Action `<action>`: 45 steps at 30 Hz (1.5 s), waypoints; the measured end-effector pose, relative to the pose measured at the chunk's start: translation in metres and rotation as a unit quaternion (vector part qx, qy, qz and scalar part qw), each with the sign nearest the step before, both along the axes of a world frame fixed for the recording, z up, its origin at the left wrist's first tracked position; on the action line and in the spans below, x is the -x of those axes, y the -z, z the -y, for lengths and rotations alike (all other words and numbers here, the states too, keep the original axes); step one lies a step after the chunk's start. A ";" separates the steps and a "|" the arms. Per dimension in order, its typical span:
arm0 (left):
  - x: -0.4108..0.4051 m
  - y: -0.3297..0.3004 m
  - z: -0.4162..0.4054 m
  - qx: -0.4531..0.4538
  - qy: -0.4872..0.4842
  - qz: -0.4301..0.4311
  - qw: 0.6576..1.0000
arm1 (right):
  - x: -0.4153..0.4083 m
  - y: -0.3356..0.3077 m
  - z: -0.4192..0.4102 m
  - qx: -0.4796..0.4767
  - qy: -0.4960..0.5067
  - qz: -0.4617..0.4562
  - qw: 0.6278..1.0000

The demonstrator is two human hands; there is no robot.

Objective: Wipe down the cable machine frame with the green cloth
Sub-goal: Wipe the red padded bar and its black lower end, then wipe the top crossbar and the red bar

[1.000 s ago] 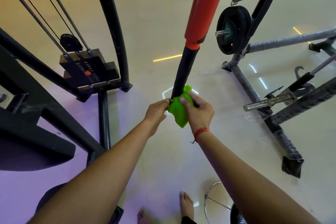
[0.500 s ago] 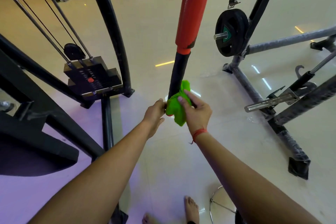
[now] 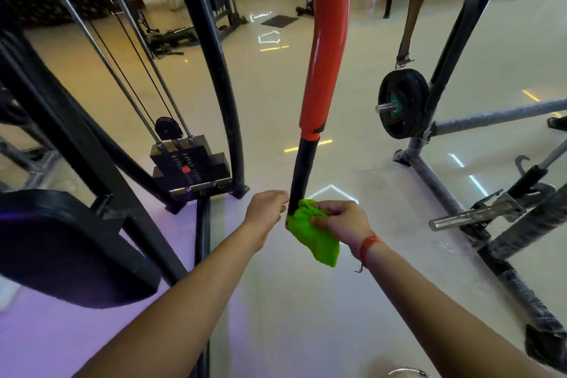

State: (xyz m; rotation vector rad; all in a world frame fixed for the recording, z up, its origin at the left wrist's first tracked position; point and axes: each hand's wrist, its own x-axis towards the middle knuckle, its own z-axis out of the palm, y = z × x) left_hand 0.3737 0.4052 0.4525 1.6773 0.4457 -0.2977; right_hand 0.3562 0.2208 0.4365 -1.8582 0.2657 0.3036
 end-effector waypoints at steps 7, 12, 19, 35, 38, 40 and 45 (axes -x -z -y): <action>0.004 -0.145 -0.026 -0.088 -0.049 0.181 0.978 | -0.016 -0.157 -0.010 -0.032 -0.086 0.192 0.977; 0.014 -0.284 -0.040 -0.203 -0.043 0.342 0.917 | -0.039 -0.302 -0.022 0.036 -0.133 0.368 0.919; 0.047 -0.461 -0.044 -0.380 -0.081 0.516 0.763 | -0.046 -0.469 -0.035 0.061 -0.094 0.547 0.829; 0.089 -0.634 -0.040 -0.594 -0.137 0.610 0.507 | -0.059 -0.633 -0.107 0.145 0.111 0.756 0.629; 0.083 -0.646 -0.053 -0.652 -0.147 0.572 0.475 | -0.056 -0.641 -0.125 0.134 0.098 0.741 0.650; 0.078 -0.652 -0.062 -0.679 -0.141 0.559 0.454 | -0.055 -0.647 -0.128 0.137 0.080 0.759 0.631; 0.090 -0.659 -0.077 -0.722 -0.143 0.540 0.409 | -0.062 -0.644 -0.108 0.160 0.098 0.749 0.635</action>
